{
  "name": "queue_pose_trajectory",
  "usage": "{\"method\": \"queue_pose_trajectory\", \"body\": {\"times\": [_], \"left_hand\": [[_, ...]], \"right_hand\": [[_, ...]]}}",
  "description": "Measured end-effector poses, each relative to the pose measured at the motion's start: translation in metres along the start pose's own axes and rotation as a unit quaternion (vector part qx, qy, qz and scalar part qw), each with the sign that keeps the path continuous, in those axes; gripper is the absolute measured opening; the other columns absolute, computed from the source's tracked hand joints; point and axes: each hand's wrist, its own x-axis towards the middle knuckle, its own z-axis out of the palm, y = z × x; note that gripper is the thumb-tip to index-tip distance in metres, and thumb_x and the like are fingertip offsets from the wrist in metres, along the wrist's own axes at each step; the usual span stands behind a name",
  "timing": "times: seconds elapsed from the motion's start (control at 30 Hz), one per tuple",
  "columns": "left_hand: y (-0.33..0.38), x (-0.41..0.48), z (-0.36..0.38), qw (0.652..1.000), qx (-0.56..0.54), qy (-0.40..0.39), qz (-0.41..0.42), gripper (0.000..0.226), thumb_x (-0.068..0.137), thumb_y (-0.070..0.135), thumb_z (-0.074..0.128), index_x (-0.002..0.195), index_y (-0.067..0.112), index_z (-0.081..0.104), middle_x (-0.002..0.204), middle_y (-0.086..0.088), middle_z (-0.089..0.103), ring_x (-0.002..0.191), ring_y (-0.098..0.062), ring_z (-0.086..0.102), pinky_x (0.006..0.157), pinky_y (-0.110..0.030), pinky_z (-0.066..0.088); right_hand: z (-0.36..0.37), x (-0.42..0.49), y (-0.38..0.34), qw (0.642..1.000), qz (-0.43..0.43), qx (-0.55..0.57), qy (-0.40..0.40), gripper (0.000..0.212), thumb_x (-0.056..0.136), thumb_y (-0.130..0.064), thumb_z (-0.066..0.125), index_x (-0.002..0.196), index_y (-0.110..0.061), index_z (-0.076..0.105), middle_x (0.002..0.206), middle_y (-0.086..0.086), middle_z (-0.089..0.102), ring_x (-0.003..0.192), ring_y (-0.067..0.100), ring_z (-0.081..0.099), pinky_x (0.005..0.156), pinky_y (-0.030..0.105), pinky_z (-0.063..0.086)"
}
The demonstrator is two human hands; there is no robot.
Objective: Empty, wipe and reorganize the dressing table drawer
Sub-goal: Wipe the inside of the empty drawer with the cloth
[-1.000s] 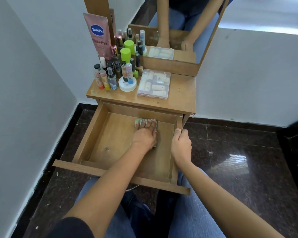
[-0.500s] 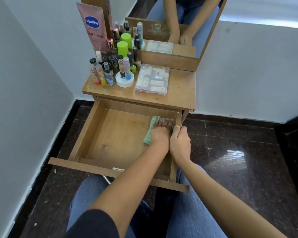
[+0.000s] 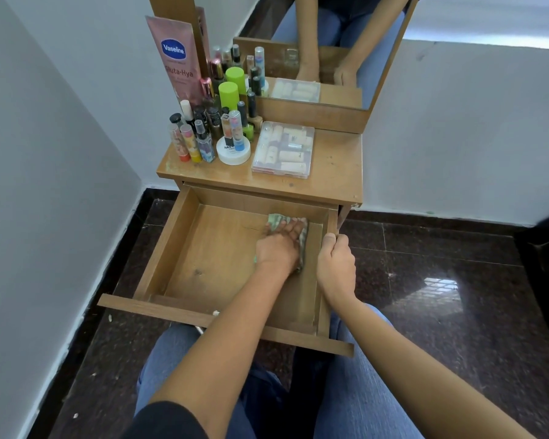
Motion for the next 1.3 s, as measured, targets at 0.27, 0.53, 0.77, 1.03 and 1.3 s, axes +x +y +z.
{"method": "queue_pose_trajectory", "body": {"times": [0.27, 0.53, 0.77, 1.03, 1.3], "left_hand": [[-0.057, -0.007, 0.004, 0.998, -0.004, 0.002, -0.069, 0.053, 0.107, 0.026, 0.013, 0.156, 0.028, -0.007, 0.164, 0.012, -0.006, 0.151, -0.009, 0.000, 0.123, -0.039, 0.000], [-0.086, -0.018, 0.015, 0.993, -0.018, 0.013, -0.115, 0.054, 0.107, 0.028, 0.012, 0.155, 0.024, -0.012, 0.163, 0.007, -0.011, 0.151, -0.013, -0.004, 0.122, -0.040, -0.002], [-0.099, -0.020, 0.013, 0.991, -0.009, 0.027, -0.129, 0.054, 0.106, 0.028, 0.012, 0.155, 0.022, -0.011, 0.164, 0.005, -0.009, 0.151, -0.013, -0.002, 0.122, -0.040, -0.002], [-0.115, -0.017, 0.009, 0.986, -0.027, 0.045, -0.156, 0.055, 0.106, 0.028, 0.013, 0.156, 0.023, -0.008, 0.165, 0.005, -0.005, 0.151, -0.011, 0.000, 0.123, -0.037, 0.007], [-0.120, -0.017, 0.007, 0.979, -0.031, 0.062, -0.191, 0.056, 0.106, 0.029, 0.016, 0.157, 0.025, -0.006, 0.165, 0.009, -0.003, 0.151, -0.009, 0.003, 0.118, -0.038, 0.019]], "right_hand": [[0.000, -0.001, -0.001, 0.999, -0.027, -0.030, -0.002, 0.037, 0.102, -0.037, 0.027, 0.117, -0.010, 0.047, 0.105, 0.009, 0.059, 0.090, 0.023, 0.057, 0.076, 0.038, 0.046], [-0.004, -0.005, -0.002, 0.996, -0.057, -0.073, -0.010, 0.041, 0.101, -0.037, 0.029, 0.132, -0.013, 0.041, 0.102, 0.008, 0.061, 0.090, 0.027, 0.059, 0.080, 0.045, 0.050], [-0.004, -0.011, -0.009, 0.996, -0.036, -0.084, -0.013, 0.031, 0.103, -0.031, 0.029, 0.114, -0.004, 0.042, 0.090, 0.012, 0.060, 0.083, 0.034, 0.059, 0.072, 0.046, 0.050], [-0.002, -0.013, -0.015, 0.995, 0.009, -0.098, -0.018, 0.028, 0.103, -0.030, 0.026, 0.107, -0.005, 0.039, 0.095, 0.016, 0.060, 0.086, 0.035, 0.058, 0.074, 0.048, 0.050], [-0.001, -0.013, -0.014, 0.995, -0.001, -0.103, -0.008, 0.029, 0.103, -0.031, 0.026, 0.108, -0.006, 0.039, 0.093, 0.016, 0.061, 0.082, 0.033, 0.059, 0.072, 0.048, 0.052]]}}
